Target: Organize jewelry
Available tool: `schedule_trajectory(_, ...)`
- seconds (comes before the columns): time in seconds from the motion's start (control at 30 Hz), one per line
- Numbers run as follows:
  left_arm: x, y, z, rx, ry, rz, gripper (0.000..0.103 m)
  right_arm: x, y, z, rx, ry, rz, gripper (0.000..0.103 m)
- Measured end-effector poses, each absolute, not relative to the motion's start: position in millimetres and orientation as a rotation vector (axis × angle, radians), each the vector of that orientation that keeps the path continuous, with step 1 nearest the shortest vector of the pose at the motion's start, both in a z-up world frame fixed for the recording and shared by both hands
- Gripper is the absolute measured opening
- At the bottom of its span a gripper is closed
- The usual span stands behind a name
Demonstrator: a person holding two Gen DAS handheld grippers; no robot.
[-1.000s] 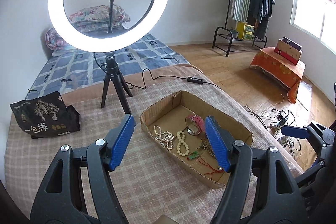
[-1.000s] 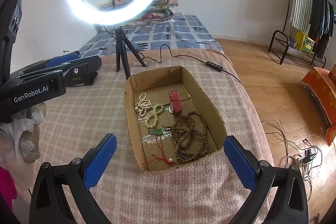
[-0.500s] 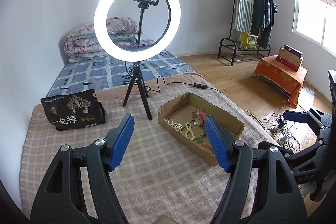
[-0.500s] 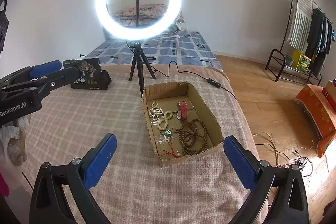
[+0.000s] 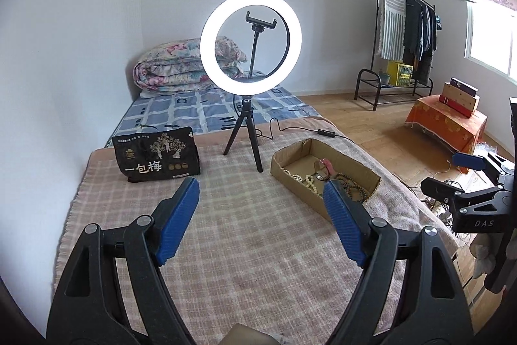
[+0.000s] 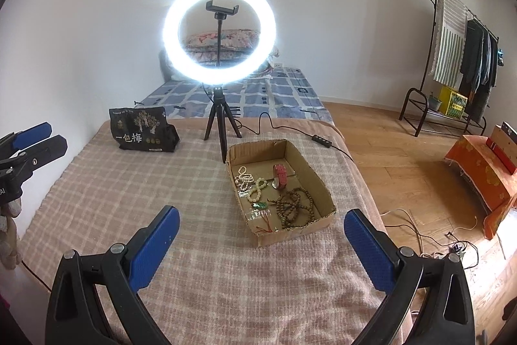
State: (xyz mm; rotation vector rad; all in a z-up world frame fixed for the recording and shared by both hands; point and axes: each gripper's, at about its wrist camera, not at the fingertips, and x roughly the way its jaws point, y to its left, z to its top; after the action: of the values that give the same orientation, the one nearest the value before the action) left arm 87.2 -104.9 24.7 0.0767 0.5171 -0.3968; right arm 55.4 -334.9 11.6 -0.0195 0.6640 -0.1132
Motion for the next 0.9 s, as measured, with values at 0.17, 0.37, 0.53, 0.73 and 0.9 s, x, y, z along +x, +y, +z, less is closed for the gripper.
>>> schedule_trajectory(0.17, 63, -104, 27, 0.094, 0.502, -0.401, 0.095, 36, -331, 14, -0.012, 0.639, -0.129, 0.103)
schedule_trajectory(0.37, 45, -112, 27, 0.116, 0.497, -0.415, 0.103, 18, -323, 16, -0.039, 0.610, -0.149, 0.103)
schedule_trajectory(0.53, 42, -117, 25, 0.120, 0.518, -0.408, 0.103, 14, -319, 16, -0.059, 0.600, -0.164, 0.103)
schedule_trajectory(0.73, 42, -118, 24, 0.117, 0.523, -0.391, 0.103, 14, -323, 12, -0.044, 0.611, -0.171, 0.103)
schedule_trajectory(0.9, 43, -117, 23, 0.112, 0.525, -0.387, 0.103, 14, -326, 12, -0.031, 0.610, -0.182, 0.103)
